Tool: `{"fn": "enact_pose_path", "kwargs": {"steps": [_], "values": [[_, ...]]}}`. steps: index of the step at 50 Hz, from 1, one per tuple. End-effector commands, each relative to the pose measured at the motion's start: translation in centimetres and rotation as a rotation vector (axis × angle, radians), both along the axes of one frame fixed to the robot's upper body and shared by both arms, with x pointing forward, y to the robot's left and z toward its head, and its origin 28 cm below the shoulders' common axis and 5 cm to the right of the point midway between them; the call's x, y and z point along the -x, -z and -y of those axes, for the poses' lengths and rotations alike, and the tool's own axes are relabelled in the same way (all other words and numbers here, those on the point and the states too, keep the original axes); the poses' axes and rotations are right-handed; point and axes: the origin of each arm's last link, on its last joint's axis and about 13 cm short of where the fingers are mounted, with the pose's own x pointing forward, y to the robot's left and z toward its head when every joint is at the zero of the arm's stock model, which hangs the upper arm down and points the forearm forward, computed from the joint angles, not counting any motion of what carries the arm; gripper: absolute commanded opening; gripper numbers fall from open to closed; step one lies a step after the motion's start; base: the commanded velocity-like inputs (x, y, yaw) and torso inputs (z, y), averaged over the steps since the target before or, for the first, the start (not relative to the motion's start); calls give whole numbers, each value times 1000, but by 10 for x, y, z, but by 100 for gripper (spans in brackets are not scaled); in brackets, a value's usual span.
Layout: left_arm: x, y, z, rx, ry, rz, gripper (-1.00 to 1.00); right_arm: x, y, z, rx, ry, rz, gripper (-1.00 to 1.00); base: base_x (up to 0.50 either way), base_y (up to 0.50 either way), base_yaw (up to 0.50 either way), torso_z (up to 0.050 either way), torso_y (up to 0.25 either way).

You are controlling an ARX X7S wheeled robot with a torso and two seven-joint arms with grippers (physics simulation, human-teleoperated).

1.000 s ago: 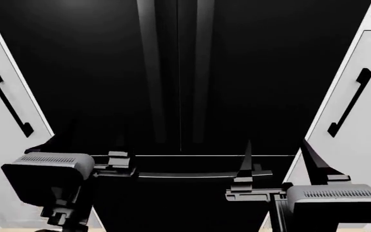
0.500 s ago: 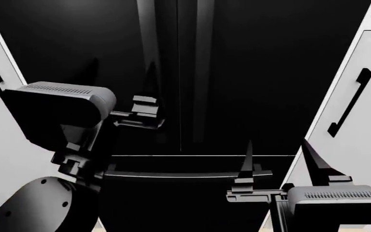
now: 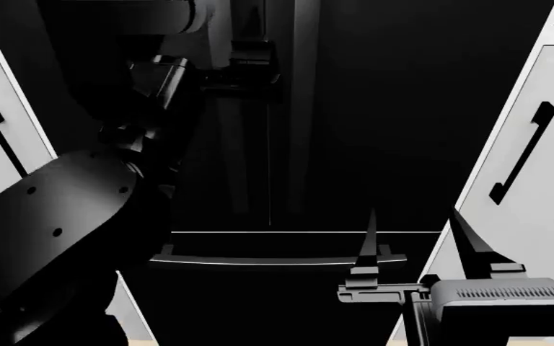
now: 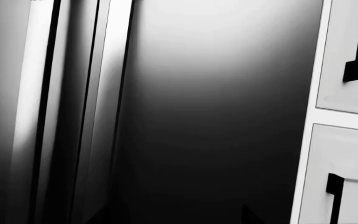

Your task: Open the fridge doors

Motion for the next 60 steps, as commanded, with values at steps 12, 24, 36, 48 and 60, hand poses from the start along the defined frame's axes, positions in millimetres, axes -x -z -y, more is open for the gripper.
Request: {"fn": "enact_pose_path", "kwargs": {"steps": [12, 24, 36, 48, 60], "values": [[-28, -36, 17, 6, -25, -93, 100, 0, 2, 0, -12, -8, 2, 100, 0, 0, 0, 0, 0], [-33, -43, 16, -4, -14, -157, 100, 0, 2, -1, -7, -9, 3, 100, 0, 0, 0, 0, 0], [-37, -46, 17, 20, -23, -187, 100, 1, 1, -1, -10, -8, 4, 100, 0, 0, 0, 0, 0], [-40, -45, 15, 36, -77, -219, 100, 1, 2, 0, -10, -9, 1, 100, 0, 0, 0, 0, 0], [-41, -46, 16, 53, -121, -229, 100, 1, 3, 0, -9, -9, 1, 100, 0, 0, 0, 0, 0]]}}
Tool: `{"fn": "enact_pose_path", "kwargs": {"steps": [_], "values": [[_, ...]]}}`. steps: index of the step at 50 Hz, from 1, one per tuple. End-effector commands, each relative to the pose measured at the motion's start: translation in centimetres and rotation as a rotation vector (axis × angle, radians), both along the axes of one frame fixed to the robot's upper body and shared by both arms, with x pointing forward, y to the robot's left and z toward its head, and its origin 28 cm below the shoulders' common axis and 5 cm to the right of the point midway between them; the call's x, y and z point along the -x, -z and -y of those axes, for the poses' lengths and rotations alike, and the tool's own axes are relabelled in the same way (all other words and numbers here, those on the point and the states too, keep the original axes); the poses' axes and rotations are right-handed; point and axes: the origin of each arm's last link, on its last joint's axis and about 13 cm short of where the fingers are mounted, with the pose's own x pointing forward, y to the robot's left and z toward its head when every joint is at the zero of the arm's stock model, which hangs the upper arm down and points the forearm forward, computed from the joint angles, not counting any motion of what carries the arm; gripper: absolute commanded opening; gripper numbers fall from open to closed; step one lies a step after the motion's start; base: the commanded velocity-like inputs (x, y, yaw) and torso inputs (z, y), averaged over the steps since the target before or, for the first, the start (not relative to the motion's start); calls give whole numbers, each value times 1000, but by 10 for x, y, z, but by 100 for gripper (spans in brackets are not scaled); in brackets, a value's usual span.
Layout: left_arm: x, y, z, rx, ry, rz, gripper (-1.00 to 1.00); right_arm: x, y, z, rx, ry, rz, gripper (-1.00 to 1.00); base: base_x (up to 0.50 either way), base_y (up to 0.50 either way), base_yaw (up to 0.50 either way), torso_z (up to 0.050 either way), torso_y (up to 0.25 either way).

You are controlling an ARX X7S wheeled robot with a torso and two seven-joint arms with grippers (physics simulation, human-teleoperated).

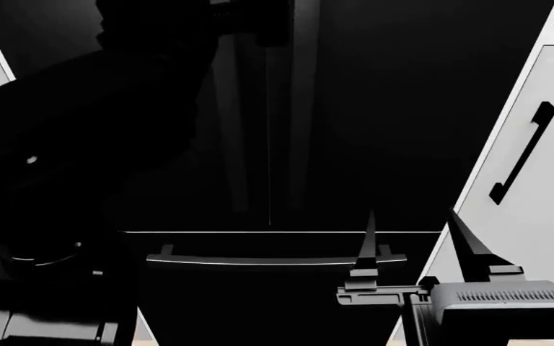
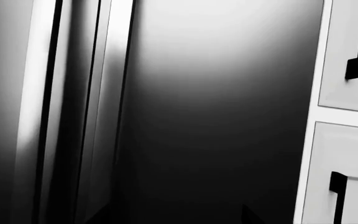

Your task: Open the fridge doors

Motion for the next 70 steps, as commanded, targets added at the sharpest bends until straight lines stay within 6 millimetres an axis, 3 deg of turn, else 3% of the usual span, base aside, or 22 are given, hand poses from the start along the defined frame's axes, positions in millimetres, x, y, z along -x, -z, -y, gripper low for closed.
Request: {"fn": "enact_pose_path", "kwargs": {"steps": [1, 22, 43, 70], "values": [[-3, 0, 1, 4, -37, -20, 100, 0, 0, 0, 1, 0, 0, 100, 0, 0, 0, 0, 0], [-21, -8, -4, -5, -77, -44, 100, 0, -1, 0, 0, 2, 1, 100, 0, 0, 0, 0, 0], [-39, -14, -11, -204, -95, -35, 100, 0, 1, -1, -2, -3, -2, 100, 0, 0, 0, 0, 0], [-56, -17, -18, -214, -68, -66, 100, -1, 2, 0, -4, -1, -4, 100, 0, 0, 0, 0, 0]]}}
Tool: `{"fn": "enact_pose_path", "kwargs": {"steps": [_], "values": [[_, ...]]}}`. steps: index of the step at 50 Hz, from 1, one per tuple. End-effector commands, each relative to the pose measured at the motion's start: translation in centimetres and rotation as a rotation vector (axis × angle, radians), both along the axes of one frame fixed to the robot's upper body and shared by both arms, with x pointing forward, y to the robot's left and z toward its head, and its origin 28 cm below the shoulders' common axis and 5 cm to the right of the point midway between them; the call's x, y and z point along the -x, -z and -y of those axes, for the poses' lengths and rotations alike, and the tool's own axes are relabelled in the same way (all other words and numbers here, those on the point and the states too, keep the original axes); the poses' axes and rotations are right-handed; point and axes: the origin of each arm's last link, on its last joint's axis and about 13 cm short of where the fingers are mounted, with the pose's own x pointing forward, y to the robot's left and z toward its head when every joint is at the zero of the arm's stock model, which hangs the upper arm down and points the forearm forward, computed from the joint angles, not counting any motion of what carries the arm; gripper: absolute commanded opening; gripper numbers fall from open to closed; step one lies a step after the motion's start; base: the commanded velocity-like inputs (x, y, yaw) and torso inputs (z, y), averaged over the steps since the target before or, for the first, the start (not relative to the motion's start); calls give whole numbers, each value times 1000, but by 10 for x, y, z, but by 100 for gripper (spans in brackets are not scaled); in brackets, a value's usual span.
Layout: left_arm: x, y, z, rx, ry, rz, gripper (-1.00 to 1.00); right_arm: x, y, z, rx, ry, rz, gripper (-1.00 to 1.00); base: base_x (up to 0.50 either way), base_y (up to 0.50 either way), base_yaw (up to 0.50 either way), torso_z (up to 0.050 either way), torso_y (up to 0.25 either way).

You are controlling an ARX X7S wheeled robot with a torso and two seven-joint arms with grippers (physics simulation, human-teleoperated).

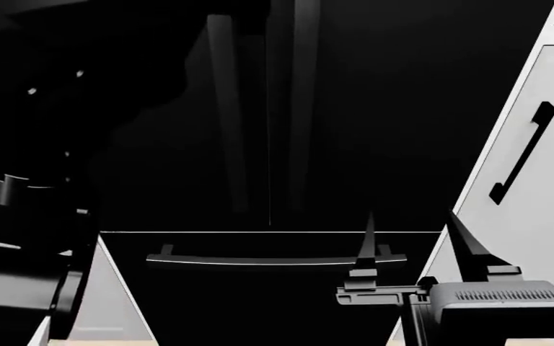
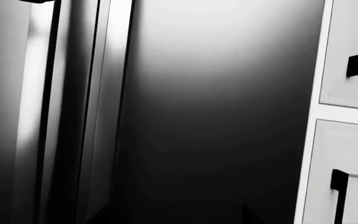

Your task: Open the fridge doors

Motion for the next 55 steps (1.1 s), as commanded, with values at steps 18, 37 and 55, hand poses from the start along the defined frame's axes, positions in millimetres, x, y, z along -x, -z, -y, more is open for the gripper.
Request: {"fn": "enact_pose_path", "kwargs": {"steps": [18, 37, 55], "values": [[-19, 1, -7, -26, 31, -39, 100, 1, 0, 1, -3, 1, 3, 100, 0, 0, 0, 0, 0], [-33, 11, -3, -16, 10, -72, 100, 0, 0, 1, -11, 0, 0, 100, 0, 0, 0, 0, 0], [-43, 13, -3, -12, -7, -85, 100, 0, 1, 2, -12, 2, -1, 100, 0, 0, 0, 0, 0]]}}
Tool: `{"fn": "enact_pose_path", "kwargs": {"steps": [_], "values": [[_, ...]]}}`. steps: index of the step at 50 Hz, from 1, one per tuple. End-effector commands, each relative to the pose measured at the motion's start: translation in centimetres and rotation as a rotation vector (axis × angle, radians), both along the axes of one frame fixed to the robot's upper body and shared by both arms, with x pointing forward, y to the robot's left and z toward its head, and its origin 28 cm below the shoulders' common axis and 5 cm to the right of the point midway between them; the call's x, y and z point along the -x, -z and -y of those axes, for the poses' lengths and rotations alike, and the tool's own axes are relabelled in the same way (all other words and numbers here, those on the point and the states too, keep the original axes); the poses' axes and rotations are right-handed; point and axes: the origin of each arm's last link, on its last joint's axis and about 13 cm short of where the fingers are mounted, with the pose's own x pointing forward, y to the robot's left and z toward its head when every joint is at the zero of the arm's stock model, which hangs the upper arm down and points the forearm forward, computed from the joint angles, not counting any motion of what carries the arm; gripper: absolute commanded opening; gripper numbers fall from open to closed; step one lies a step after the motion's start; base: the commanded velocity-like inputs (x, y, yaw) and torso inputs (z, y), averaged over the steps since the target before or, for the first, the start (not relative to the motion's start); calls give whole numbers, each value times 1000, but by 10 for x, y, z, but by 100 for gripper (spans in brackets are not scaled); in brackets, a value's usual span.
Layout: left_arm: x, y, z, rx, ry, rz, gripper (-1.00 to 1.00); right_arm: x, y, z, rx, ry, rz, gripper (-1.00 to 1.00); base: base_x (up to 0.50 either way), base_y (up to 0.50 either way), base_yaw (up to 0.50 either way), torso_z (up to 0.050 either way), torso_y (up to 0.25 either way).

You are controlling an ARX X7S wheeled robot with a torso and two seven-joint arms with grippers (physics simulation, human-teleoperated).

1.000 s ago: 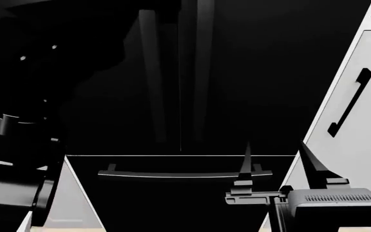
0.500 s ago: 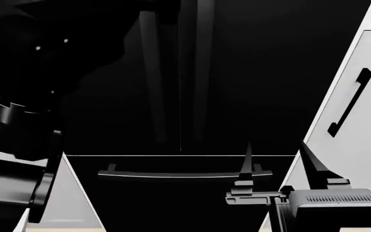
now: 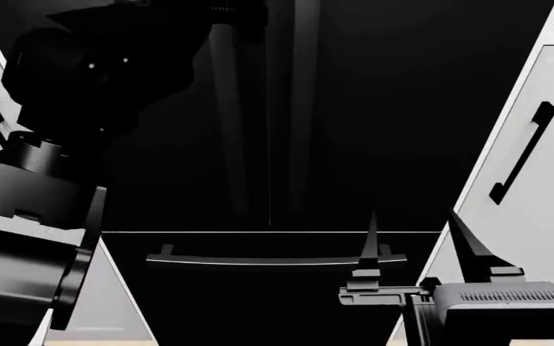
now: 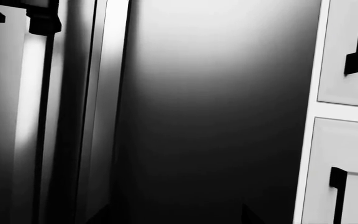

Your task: Open the fridge doors

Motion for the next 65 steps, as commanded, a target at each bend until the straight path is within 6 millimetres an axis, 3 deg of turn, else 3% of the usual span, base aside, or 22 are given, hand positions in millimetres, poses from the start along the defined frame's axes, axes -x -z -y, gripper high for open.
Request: {"fn": "enact_pose_path", "kwargs": {"steps": [1, 9, 10, 31, 39, 53, 59, 65], "values": [[-6, 2, 1, -2, -3, -9, 100, 0, 1, 1, -1, 1, -2, 100, 0, 0, 0, 0, 0], [-6, 2, 0, 1, -1, -5, 100, 0, 1, 0, -1, 2, -2, 100, 0, 0, 0, 0, 0], [-6, 2, -1, 2, -10, -4, -100, 0, 1, 0, -1, 2, -2, 100, 0, 0, 0, 0, 0], [0, 1, -6, 5, -21, 7, -100, -1, 1, 1, -1, 3, -2, 100, 0, 0, 1, 0, 0], [27, -10, -10, -4, 6, 77, -100, 0, 0, 0, 2, 3, 0, 100, -1, 0, 1, 0, 3], [52, -15, -27, 0, 0, 131, -100, 0, -1, -2, 8, 3, 3, 100, 0, 0, 1, 0, 4], [60, -28, -43, -20, -28, 165, -100, 0, -2, -2, 9, 2, 6, 100, 0, 0, 1, 0, 5], [74, -53, -65, -67, -65, 236, -100, -1, 0, -3, 9, -3, 3, 100, 0, 0, 2, 3, 9]]}}
